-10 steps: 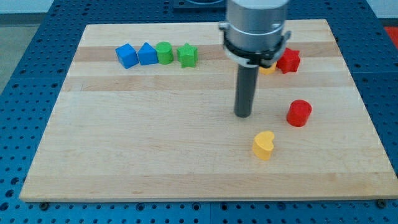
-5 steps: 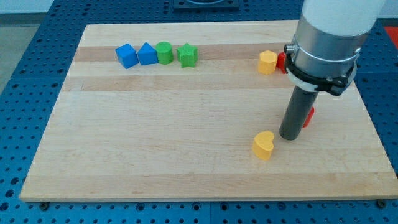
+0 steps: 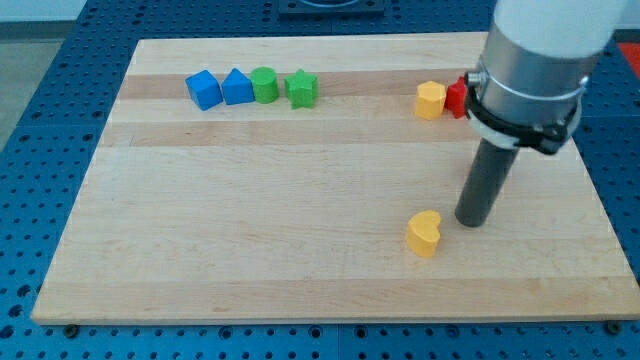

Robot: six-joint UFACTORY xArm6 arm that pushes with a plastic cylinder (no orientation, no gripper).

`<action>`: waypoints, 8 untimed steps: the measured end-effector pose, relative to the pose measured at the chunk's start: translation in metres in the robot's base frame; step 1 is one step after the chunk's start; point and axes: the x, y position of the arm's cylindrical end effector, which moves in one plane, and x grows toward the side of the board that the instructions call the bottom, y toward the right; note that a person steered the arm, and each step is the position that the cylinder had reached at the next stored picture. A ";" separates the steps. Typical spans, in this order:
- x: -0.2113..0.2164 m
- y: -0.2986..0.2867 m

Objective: Place the red circle right to the red star

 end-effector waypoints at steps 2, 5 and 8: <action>-0.017 0.049; 0.011 0.006; -0.119 0.029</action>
